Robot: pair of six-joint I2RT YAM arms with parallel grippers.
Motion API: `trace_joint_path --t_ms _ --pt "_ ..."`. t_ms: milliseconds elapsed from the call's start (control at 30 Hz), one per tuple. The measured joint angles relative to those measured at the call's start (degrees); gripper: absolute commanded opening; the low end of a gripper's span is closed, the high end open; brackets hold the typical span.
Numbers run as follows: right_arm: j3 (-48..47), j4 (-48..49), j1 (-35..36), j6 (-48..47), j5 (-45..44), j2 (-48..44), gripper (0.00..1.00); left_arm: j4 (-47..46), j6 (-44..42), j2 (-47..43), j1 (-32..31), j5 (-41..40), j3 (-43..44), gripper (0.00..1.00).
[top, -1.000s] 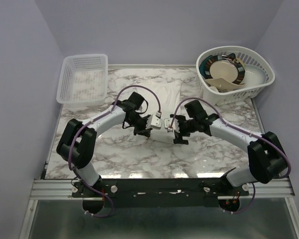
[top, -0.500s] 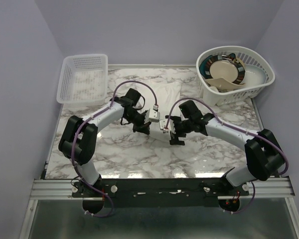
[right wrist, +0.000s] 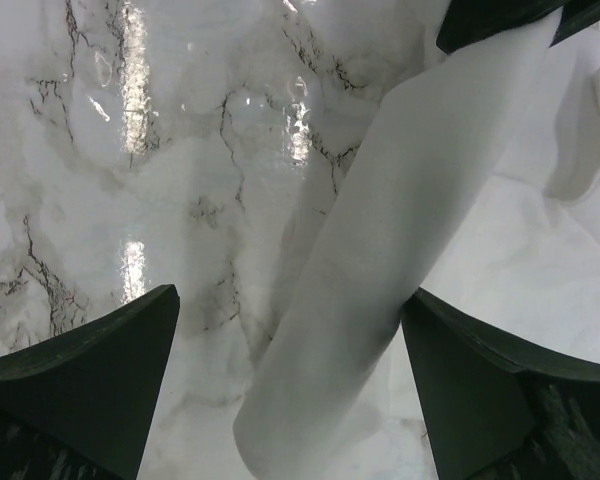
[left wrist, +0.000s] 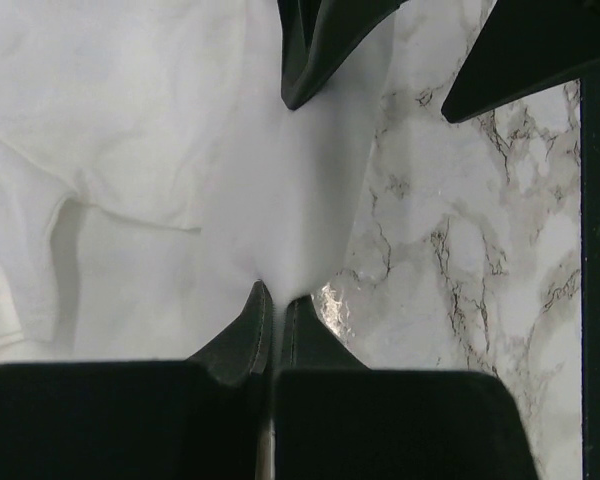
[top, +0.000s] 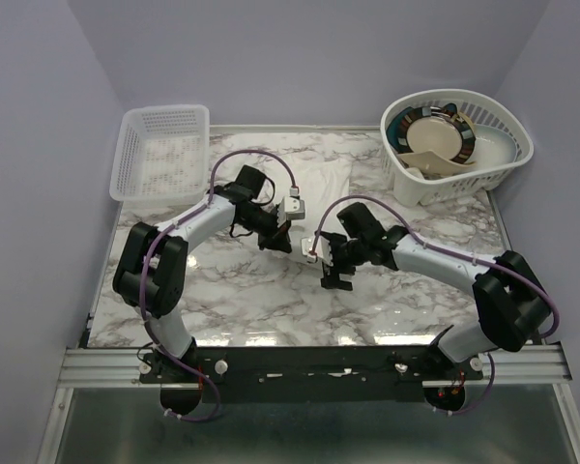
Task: Roll the t-shirts
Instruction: Roll the T-shirt to the center of the board.
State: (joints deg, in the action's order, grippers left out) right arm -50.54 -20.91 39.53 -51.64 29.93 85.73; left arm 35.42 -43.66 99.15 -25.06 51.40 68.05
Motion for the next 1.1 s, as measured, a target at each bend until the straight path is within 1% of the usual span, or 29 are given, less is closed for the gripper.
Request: trace_joint_path --t_ms 33,100,133,333,400,433,500,533,567,600,667,700,767,800,867,900,933,967,1000,1033,1100 --pt "0.31 0.7 0.15 0.48 -0.79 0.0 0.92 -0.04 0.15 0.0 0.11 0.11 0.0 0.0" --pt "1.09 2.25 0.44 1.49 -2.69 0.09 0.88 -0.15 0.48 -0.02 0.26 0.46 -0.04 0.0" --pt "1.46 3.06 0.5 2.08 -3.72 0.15 0.84 -0.17 0.59 -0.02 0.31 0.66 -0.04 0.0" --pt "2.6 5.55 0.5 4.17 -7.37 0.26 0.72 -0.35 0.94 -0.04 1.01 1.16 -0.35 0.0" --pt "2.73 5.99 0.5 4.5 -8.0 0.26 0.7 -0.5 1.09 -0.04 1.18 1.18 -0.66 0.0" --pt "2.86 6.16 0.5 4.72 -8.26 0.26 0.66 -0.52 1.11 -0.04 1.31 1.2 -0.79 0.0" --pt "3.19 6.32 0.5 5.16 -8.7 0.26 0.52 -0.68 1.18 -0.07 1.38 1.2 -1.09 0.0" --pt "3.28 6.32 0.5 5.4 -8.96 0.26 0.37 -0.72 1.29 -0.11 1.38 1.2 -1.25 0.01" --pt "3.56 6.32 0.5 5.29 -9.14 0.26 0.28 -0.83 1.33 -0.17 1.38 1.2 -1.46 0.09" --pt "3.72 6.29 0.5 5.25 -9.33 0.26 0.21 -0.94 1.36 -0.26 1.38 1.2 -1.66 0.3" --pt "3.8 6.23 0.5 5.55 -9.64 0.28 0.04 -1.18 1.38 -0.46 1.38 1.18 -2.21 0.42" --pt "3.8 6.23 0.5 5.62 -9.77 0.28 0.01 -1.88 1.73 -0.87 1.38 1.09 -2.91 0.51" --pt "3.8 5.95 0.5 5.77 -9.99 0.31 0.0 -2.97 1.95 -2.8 1.44 0.5 -5.33 0.6" --pt "3.8 5.81 0.5 5.79 -10.19 0.33 0.01 -4.39 1.97 -4.46 1.44 0.15 -7.15 0.72" --pt "3.8 5.68 0.5 5.77 -10.32 0.33 0.0 -6.38 1.49 -9.84 1.42 -0.92 -12.37 0.8" --pt "3.8 5.64 0.5 5.77 -10.34 0.33 0.0 -7.26 1.44 -11.52 1.38 -1.31 -13.84 0.82" --pt "3.8 5.53 0.5 5.77 -10.38 0.35 0.0 -8.76 0.85 -15.13 1.22 -1.9 -16.85 0.82" --pt "3.8 5.35 0.5 5.77 -10.38 0.35 0.0 -9.57 0.55 -17.35 1.01 -2.34 -18.67 0.85" --pt "3.8 5.07 0.5 5.77 -10.38 0.35 0.0 -10.51 0.28 -19.04 0.59 -2.91 -20.13 0.98" --pt "3.8 4.79 0.5 5.77 -10.38 0.37 0.0 -11.93 -0.15 -21.38 -0.37 -3.56 -22.14 0.98" --pt "3.8 4.37 0.5 5.77 -10.38 0.44 0.01 -14.43 -0.63 -23.28 -2.12 -5.25 -24.48 0.98"
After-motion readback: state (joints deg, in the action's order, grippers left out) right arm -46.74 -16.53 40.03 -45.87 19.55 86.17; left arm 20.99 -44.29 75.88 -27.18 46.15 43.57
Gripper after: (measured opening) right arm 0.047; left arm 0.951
